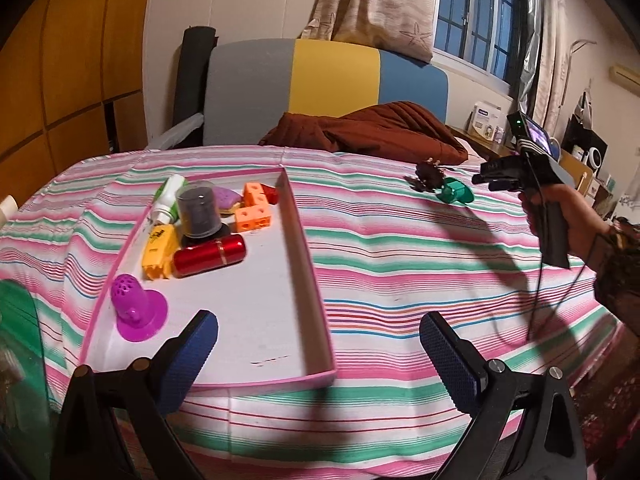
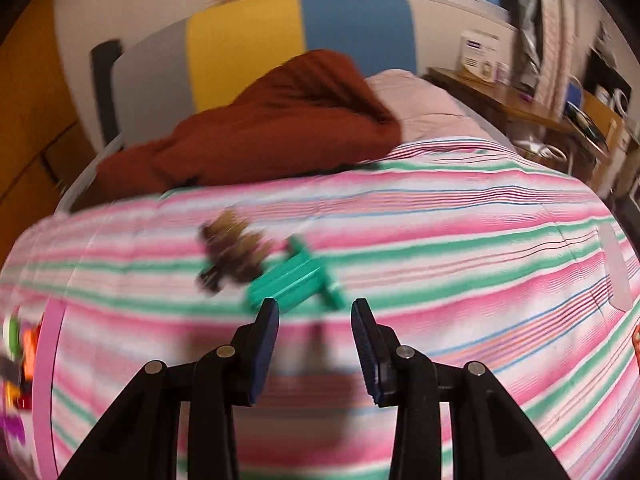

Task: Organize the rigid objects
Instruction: 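Move the right gripper to the teal flanged spool and close on it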

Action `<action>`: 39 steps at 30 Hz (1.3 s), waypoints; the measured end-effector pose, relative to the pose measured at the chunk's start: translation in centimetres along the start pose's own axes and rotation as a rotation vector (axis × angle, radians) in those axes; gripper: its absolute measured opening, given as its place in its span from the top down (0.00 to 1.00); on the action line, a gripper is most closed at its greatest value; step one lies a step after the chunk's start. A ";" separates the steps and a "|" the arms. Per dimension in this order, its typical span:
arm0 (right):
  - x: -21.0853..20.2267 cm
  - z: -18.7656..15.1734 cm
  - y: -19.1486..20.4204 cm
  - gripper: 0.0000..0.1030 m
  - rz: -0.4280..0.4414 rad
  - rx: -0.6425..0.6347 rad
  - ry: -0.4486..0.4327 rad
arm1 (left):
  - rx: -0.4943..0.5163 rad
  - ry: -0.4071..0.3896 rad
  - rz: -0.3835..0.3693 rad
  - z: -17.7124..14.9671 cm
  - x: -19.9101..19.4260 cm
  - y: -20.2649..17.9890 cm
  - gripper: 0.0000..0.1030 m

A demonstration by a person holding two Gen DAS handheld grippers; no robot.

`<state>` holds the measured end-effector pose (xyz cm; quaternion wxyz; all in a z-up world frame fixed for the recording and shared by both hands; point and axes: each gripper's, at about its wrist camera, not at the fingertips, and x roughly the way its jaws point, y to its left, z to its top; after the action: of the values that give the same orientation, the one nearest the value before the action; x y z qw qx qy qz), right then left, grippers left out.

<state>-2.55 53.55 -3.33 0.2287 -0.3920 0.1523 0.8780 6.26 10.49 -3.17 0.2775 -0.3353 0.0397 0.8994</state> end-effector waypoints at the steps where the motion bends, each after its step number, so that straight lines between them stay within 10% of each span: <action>1: 0.5 0.6 -0.6 0.64 0.004 0.013 -0.004 | 0.006 0.008 0.003 0.0 0.2 -0.3 0.01; 12: 5.0 1.9 -3.1 0.63 0.125 0.115 0.044 | 0.056 0.046 0.003 0.4 1.8 -2.5 0.01; 20: 6.9 1.5 -7.7 0.63 0.033 0.274 0.130 | 0.076 0.062 -0.025 1.1 3.0 -4.2 0.01; 25: 4.0 2.0 -9.2 0.60 0.115 0.385 0.035 | 0.076 0.062 -0.032 1.1 3.1 -4.3 0.01; 39: 5.3 1.6 -2.0 0.57 0.069 0.001 -0.007 | 0.058 0.085 -0.035 1.1 3.6 -4.3 0.01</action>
<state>-5.63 57.43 -6.46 0.1992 -0.3834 0.1655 0.8865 5.64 16.13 -4.09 0.3011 -0.3655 0.0716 0.8779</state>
